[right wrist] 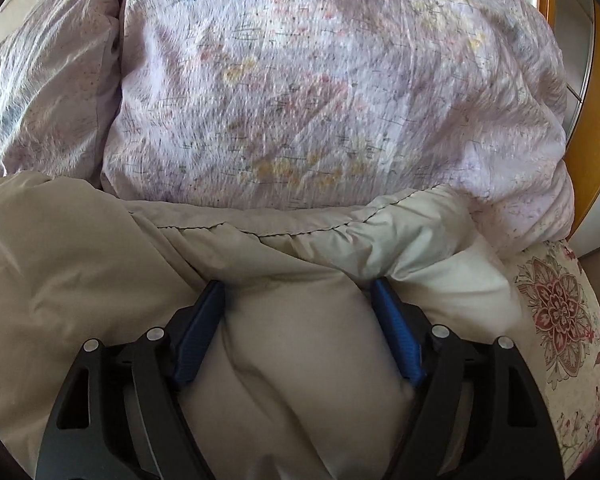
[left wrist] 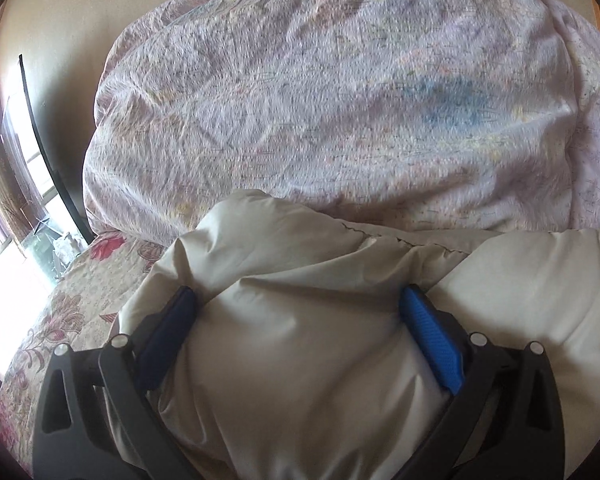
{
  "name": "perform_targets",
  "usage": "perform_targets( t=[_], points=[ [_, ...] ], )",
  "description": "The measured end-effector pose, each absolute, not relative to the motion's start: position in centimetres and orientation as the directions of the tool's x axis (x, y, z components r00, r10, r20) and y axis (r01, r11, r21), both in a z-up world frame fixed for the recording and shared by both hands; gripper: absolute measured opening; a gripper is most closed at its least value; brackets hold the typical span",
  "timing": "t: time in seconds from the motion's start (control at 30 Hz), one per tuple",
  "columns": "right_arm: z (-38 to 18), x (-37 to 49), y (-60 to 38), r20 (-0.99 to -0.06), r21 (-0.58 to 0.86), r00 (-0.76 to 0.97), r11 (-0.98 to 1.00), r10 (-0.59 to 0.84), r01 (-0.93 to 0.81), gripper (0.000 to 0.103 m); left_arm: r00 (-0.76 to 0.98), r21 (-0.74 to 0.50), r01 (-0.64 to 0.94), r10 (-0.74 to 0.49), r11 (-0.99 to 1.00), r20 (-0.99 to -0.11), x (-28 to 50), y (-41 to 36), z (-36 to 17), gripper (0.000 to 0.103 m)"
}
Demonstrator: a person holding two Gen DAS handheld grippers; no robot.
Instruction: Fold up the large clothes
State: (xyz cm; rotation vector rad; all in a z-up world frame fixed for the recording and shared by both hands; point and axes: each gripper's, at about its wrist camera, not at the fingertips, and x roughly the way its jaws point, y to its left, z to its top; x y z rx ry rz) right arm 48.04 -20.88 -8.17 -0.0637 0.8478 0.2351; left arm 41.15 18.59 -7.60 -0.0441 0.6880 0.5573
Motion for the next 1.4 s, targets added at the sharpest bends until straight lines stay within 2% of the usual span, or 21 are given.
perform_targets(
  t=[0.43, 0.8, 1.13, 1.3, 1.4],
  points=[
    [-11.2, 50.3, -21.4, -0.791, 0.071, 0.578, 0.969, 0.200, -0.237, 0.085, 0.628, 0.065, -0.483, 0.398, 0.873, -0.669, 42.2, 20.3, -9.2, 0.101],
    [-13.2, 51.8, -19.4, -0.813, 0.007, 0.566, 0.974, 0.138, -0.227, 0.087, 0.561, 0.159, -0.494, 0.453, 0.855, -0.693, 44.1, 19.9, -10.1, 0.101],
    [-10.4, 50.6, -23.6, -0.770, 0.112, 0.608, 0.979, 0.194, -0.171, 0.087, 0.598, 0.169, -0.514, 0.492, 0.841, -0.633, 40.0, 20.3, -6.8, 0.101],
    [-11.5, 51.7, -24.4, -0.784, 0.043, 0.609, 0.989, 0.120, -0.140, 0.087, 0.550, 0.261, -0.557, 0.585, 0.789, -0.596, 39.8, 21.7, -6.5, 0.101],
    [-12.5, 52.2, -24.2, -0.792, 0.040, 0.601, 0.991, 0.109, -0.128, 0.087, 0.536, 0.155, -0.574, 0.512, 0.804, -0.671, 39.8, 24.5, -7.5, 0.101]
  ],
)
